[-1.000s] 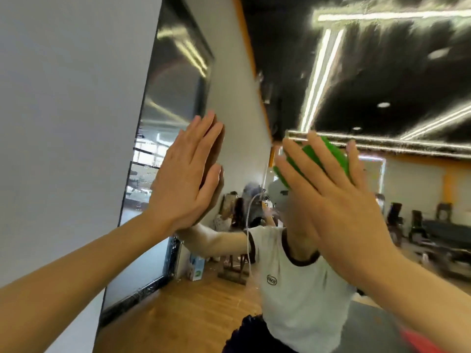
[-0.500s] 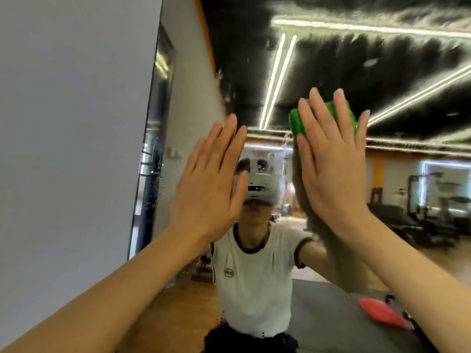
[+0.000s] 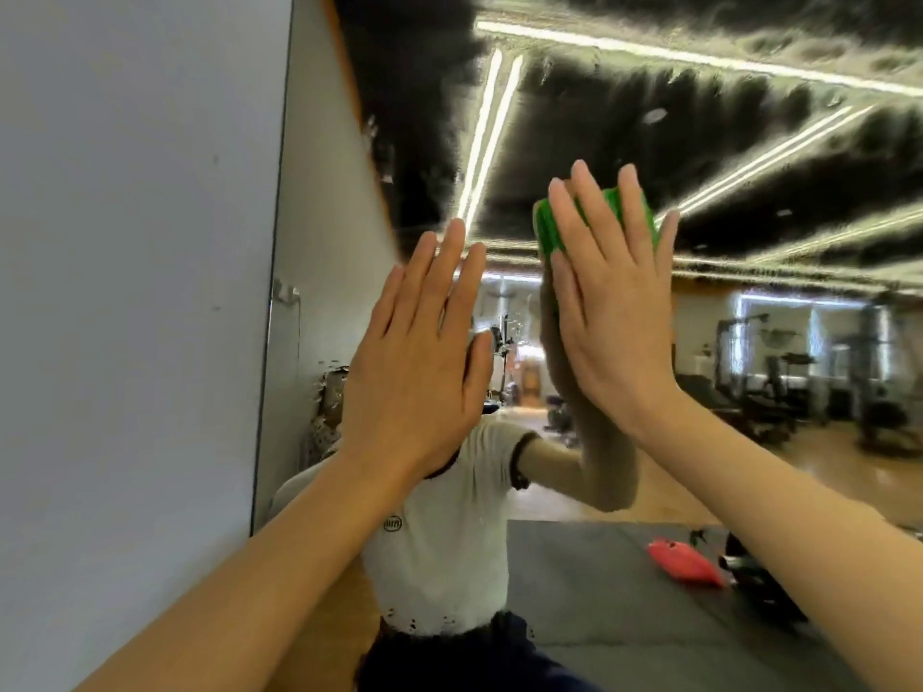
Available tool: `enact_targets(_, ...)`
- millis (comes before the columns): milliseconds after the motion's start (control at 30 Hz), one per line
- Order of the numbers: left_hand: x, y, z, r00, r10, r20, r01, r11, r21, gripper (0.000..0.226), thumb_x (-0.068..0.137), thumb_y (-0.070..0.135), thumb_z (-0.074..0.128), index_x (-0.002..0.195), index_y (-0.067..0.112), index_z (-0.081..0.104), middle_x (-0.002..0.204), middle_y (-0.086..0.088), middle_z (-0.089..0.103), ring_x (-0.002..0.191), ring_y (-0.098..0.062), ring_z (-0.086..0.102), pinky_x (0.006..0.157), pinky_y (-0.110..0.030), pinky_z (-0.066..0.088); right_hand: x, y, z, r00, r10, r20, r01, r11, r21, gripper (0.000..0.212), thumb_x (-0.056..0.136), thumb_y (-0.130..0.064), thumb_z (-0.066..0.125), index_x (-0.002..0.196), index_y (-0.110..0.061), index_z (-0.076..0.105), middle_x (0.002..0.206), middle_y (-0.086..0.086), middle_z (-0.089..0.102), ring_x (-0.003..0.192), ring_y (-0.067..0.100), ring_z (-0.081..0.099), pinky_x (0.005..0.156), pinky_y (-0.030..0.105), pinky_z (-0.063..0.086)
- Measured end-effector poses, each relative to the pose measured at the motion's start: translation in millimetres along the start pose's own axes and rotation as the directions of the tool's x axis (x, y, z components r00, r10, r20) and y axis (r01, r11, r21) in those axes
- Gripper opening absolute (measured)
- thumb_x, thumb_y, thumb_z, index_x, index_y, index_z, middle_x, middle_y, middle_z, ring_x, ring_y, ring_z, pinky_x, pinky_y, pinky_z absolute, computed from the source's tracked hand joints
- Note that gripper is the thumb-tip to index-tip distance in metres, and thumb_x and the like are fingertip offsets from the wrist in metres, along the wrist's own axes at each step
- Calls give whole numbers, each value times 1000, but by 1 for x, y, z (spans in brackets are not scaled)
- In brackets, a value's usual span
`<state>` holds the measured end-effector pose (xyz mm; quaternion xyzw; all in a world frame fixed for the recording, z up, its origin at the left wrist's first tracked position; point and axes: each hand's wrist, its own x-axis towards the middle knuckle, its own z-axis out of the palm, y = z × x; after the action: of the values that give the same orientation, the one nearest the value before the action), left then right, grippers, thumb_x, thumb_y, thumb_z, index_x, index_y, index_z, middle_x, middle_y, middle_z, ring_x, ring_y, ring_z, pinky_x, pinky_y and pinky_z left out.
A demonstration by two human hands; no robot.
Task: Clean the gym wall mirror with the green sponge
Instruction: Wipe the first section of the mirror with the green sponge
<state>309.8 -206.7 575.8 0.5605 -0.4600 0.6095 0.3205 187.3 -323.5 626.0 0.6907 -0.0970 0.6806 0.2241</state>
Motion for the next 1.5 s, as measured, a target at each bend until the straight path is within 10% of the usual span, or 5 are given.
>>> enact_targets(467,-10,-20,-24,998,30,55,-23,992,-126,60,104,30,36,161,17,20,169,-6,12,156,-16,2,125,-25,-9,5,-14,7,1000,9,25,-8,999,-46,53,104,-24,29,157,-18,34,165,7,26,154,33,12,123,59,3)
enact_targets(733,-43,-70,-40,999,13,47,-12,1000,-16,59,103,31,35,158,12,26,166,-10,22,153,-25,18,125,-42,16,-134,-14,-10,839,-493,231,508,862,-5,61,99,-25,43,158,-23,25,167,3,17,156,26,5,125,53,-2)
enact_targets(1000,-42,-75,-39,999,43,33,-42,999,-33,58,103,30,36,157,11,28,166,-11,23,154,-25,18,127,-32,6,-7,-38,15,999,-46,9,46,999,-16,52,104,-20,34,157,-19,32,166,7,24,154,33,11,123,59,2)
enact_targets(1233,-42,-75,-40,998,49,29,-47,996,-75,59,103,28,36,158,8,29,167,-11,21,155,-22,14,127,-30,2,-127,-47,-2,817,-520,251,541,841,-20,61,99,-26,43,158,-21,27,166,3,18,155,28,9,125,53,-2)
enact_targets(1500,-42,-76,-38,998,54,15,-53,997,-47,59,103,27,36,159,8,29,168,-10,19,155,-21,12,127,-31,1,-11,-72,25,996,-79,32,81,996,-46,54,104,-17,39,157,-18,31,166,7,24,154,33,11,124,58,3)
